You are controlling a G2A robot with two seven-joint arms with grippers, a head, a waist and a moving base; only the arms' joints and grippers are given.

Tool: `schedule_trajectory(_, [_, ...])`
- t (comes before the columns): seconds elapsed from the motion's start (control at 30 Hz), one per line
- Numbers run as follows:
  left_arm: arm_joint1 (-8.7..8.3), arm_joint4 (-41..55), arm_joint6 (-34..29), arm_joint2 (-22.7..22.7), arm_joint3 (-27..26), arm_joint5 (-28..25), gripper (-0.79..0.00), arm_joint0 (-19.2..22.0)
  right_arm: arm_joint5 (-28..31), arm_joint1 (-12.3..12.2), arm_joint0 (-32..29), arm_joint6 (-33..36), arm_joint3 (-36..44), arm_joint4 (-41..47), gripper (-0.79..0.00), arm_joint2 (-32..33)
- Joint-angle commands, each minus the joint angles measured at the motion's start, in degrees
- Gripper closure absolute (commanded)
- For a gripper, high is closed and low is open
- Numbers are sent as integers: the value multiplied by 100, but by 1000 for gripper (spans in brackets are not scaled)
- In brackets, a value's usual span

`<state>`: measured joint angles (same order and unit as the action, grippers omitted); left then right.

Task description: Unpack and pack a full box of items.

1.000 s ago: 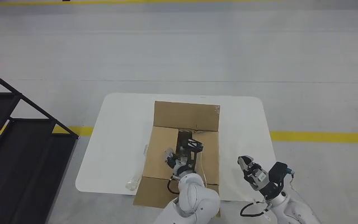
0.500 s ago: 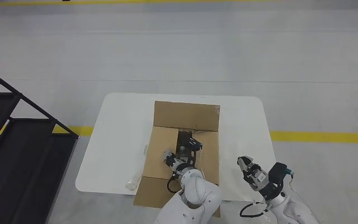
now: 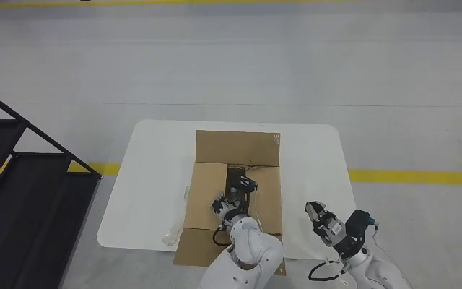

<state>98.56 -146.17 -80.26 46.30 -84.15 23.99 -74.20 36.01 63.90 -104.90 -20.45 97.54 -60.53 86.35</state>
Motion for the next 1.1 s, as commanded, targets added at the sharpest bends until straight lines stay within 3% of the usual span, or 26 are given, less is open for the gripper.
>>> schedule_trajectory(0.0, [-16, 101, 29, -1, -156, 27, 0, -38, -5, 1, -2, 0, 6, -4, 0, 1])
schedule_trajectory(0.33, [-161, 604, 200, 7, -1348, 39, 0, -309, 3, 3, -25, 42, 102, -8, 0, 23])
schedule_trajectory(0.67, [-257, 2278, 277, 416, -2819, 83, 0, -638, -5, 6, -15, 105, 182, -11, 0, 23])
schedule_trajectory(1.07, [-226, 3399, 423, 1126, -3345, -442, 0, -815, 27, 10, 67, 238, 230, 90, 0, 20])
